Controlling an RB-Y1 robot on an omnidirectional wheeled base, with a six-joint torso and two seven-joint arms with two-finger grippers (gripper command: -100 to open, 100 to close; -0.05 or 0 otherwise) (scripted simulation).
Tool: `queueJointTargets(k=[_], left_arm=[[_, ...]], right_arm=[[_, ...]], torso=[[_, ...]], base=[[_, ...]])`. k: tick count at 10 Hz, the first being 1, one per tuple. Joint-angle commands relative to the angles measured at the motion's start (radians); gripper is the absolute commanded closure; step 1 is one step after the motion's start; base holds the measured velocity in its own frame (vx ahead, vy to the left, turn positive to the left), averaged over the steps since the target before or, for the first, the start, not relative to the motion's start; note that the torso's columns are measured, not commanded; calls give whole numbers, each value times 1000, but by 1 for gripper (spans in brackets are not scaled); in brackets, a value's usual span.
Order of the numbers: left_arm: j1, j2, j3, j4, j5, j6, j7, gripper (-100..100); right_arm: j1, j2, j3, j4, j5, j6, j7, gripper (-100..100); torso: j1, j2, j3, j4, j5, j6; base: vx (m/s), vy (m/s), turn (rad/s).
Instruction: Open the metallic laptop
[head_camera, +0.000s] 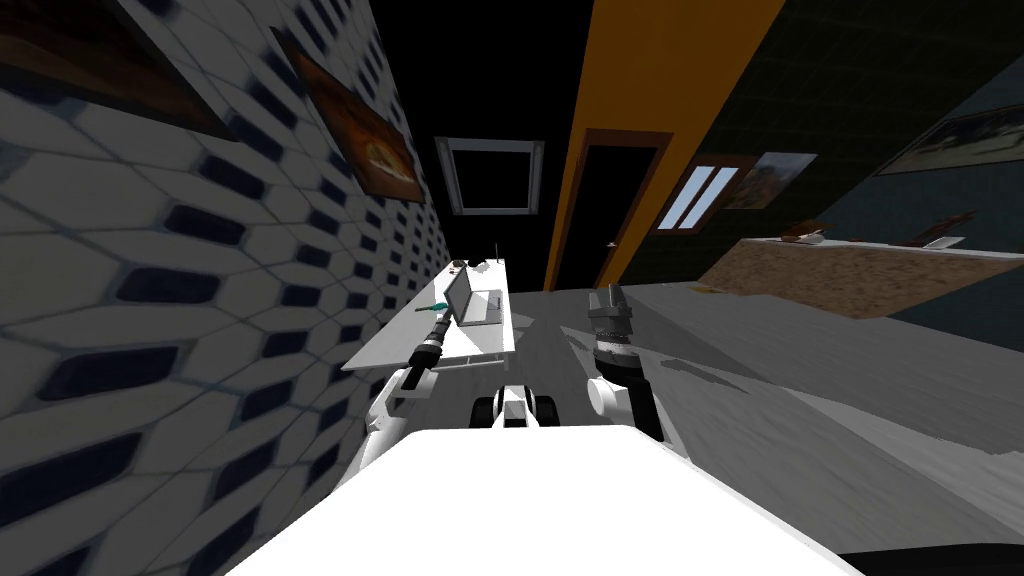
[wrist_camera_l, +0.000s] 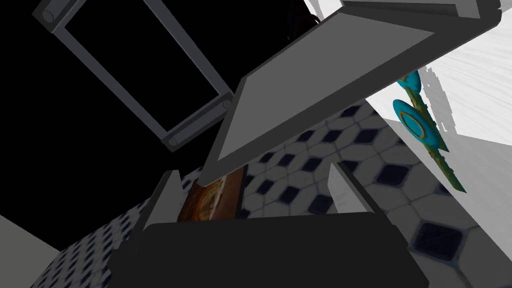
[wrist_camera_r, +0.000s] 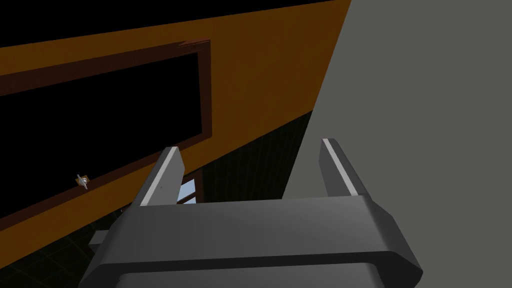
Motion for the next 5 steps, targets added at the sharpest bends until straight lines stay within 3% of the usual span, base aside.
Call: queueJointTargets(k=[1,5], left_arm=[[-34,36,4,60,-16,43,-16,-100],[-83,84,11,152,-42,105,-39,-100]], right_arm=[[0,0,0,0,0,0,0,0],[0,0,0,0,0,0,0,0]], torso=[[0,0,0,0,0,0],[0,0,0,0,0,0]], base=[[35,-6,-77],[36,-11,-67]])
